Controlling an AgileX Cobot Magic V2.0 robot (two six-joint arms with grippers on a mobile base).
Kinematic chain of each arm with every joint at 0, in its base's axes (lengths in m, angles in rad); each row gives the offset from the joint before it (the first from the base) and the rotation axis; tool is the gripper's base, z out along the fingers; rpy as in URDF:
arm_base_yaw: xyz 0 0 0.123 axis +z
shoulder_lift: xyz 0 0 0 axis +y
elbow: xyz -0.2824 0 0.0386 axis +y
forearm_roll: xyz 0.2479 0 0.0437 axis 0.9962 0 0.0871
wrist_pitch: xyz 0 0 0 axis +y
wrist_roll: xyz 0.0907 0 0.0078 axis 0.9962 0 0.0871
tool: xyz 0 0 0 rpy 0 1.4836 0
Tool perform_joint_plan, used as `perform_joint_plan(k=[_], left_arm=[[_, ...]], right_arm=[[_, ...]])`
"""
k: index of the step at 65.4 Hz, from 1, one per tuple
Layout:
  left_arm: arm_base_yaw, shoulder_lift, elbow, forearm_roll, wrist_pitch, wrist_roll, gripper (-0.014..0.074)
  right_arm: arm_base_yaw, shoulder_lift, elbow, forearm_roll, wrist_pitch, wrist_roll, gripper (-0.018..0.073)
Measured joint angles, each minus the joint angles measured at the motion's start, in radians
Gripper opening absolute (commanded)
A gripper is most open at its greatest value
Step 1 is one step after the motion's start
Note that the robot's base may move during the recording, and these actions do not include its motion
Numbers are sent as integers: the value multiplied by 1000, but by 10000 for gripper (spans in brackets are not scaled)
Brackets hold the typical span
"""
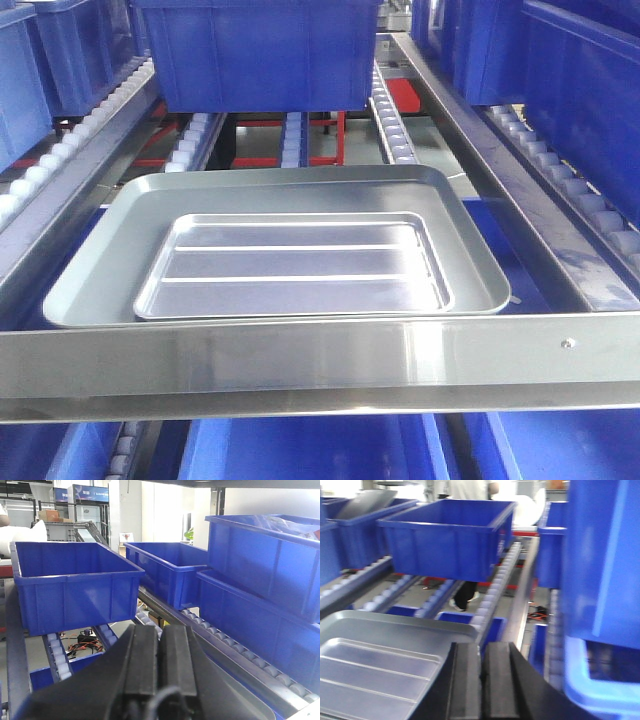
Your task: Grab silver tray and stack on right shelf
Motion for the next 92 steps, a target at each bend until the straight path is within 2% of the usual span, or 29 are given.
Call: perform_joint_plan(k=[7, 13, 64, 71, 74, 78, 82, 87, 92], left_arm=[[0, 0, 0, 0, 0, 0, -80], [0, 0, 0, 0, 0, 0, -80], [0, -2, 0, 0, -2, 0, -80], [2, -11, 4, -27, 62, 4, -80], [14, -18, 4, -94, 134, 50, -80], [43, -31, 8, -222, 235, 205, -80], [90, -58, 20, -344, 288, 375, -80], [176, -105, 61, -427, 263, 517, -80], [277, -149, 130, -468, 162, 569, -80]], right_arm=[[-84, -101, 65, 9, 0, -9, 50], [-113, -174, 92, 9, 6, -11, 50], [-116, -212, 95, -9, 45, -11, 50], [-116, -212, 95, -9, 45, -11, 50], [-116, -212, 95, -9, 45, -11, 50], [-116, -212, 95, -9, 46, -11, 50], [-116, -212, 95, -9, 46, -11, 50], [-116, -212, 95, -9, 46, -11, 50], [-116, -212, 95, -9, 46, -11, 50]])
